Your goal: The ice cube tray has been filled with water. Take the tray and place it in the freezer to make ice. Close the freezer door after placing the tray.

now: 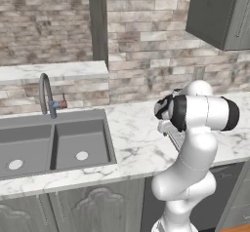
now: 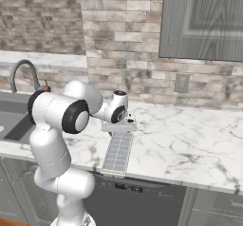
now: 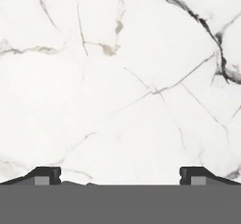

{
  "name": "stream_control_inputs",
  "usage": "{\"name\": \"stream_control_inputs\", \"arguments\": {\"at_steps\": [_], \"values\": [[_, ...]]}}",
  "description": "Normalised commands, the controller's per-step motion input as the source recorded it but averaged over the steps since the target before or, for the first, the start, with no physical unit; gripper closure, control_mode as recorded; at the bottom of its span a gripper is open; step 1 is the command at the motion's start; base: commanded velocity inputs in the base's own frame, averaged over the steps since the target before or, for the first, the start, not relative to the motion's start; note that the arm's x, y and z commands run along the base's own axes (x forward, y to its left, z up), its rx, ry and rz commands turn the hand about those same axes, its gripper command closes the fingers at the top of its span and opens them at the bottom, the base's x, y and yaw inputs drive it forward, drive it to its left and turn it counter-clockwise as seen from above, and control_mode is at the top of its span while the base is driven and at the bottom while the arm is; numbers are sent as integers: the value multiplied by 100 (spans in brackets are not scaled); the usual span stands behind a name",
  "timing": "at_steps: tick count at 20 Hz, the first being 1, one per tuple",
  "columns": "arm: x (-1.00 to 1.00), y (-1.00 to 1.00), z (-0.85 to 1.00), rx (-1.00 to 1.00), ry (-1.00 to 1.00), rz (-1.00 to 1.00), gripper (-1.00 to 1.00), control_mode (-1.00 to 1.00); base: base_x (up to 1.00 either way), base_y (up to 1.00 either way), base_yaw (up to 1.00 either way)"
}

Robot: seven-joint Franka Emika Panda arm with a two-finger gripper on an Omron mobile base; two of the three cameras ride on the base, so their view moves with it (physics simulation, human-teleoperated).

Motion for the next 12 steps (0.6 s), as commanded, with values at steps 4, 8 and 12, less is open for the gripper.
{"name": "stream_control_inputs", "arguments": {"at_steps": [4, 8, 12], "values": [[-26, -12, -9, 0, 4, 0, -100, -100, 0, 0, 0], [-24, -11, -7, 0, 3, 0, -100, -100, 0, 0, 0], [-3, -2, -2, 0, 0, 0, -100, -100, 0, 0, 0]]}}
